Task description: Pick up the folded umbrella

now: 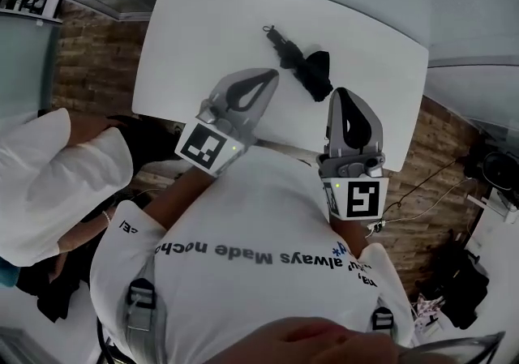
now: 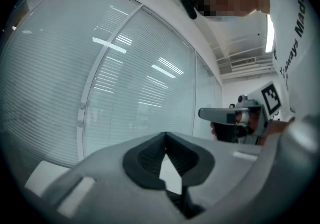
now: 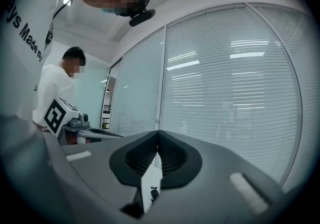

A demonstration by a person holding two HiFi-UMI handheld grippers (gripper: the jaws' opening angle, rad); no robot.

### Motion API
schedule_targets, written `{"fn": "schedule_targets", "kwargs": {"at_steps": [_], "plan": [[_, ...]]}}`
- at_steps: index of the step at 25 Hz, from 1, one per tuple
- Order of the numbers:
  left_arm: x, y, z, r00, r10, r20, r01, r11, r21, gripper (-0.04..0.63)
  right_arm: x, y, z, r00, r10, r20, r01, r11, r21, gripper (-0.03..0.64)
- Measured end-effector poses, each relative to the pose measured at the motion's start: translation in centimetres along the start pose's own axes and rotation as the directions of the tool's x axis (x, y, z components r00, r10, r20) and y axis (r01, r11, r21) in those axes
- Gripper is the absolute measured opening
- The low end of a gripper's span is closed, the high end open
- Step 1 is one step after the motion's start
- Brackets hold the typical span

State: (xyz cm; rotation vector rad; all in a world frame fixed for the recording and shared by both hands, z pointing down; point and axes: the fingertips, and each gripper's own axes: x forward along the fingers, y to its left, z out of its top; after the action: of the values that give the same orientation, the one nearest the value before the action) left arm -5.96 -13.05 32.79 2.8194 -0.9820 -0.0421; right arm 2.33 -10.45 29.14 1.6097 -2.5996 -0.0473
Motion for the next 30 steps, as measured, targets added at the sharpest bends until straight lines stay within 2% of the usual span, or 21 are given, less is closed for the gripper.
{"fn": "schedule_targets", "kwargs": {"at_steps": [9, 15, 22, 27, 30], "plan": [[3.0, 3.1, -0.3, 1.000, -0.010, -0.018, 0.009, 1.000, -0.015, 0.003, 3.4, -2.1, -1.1, 1.000, -0.012, -0.024, 0.012, 1.000, 0.011, 0.002], [5.6, 0.8, -1.4, 0.999, 0.016, -0.034, -0.016, 1.000, 0.002, 0.003, 1.4, -5.1, -1.7, 1.000, 0.002, -0.015, -0.002, 1.000, 0.005, 0.002], [7.6, -1.4, -2.2, 0.998, 0.047, -0.050, -0.047, 0.999, 0.005, 0.003, 0.1, -7.5, -2.9, 0.997, 0.062, -0.043, -0.062, 0.998, -0.008, 0.002], [8.2, -1.3, -3.8, 0.995, 0.069, -0.065, -0.066, 0.997, 0.040, 0.003, 1.7, -7.9, -6.7, 0.984, 0.121, -0.131, -0.124, 0.992, -0.010, 0.054], [8.2, -1.0, -4.6, 0.994, 0.071, -0.079, -0.067, 0.996, 0.053, 0.003, 3.0, -7.4, -10.5, 0.958, 0.162, -0.236, -0.167, 0.986, -0.001, 0.095]]}}
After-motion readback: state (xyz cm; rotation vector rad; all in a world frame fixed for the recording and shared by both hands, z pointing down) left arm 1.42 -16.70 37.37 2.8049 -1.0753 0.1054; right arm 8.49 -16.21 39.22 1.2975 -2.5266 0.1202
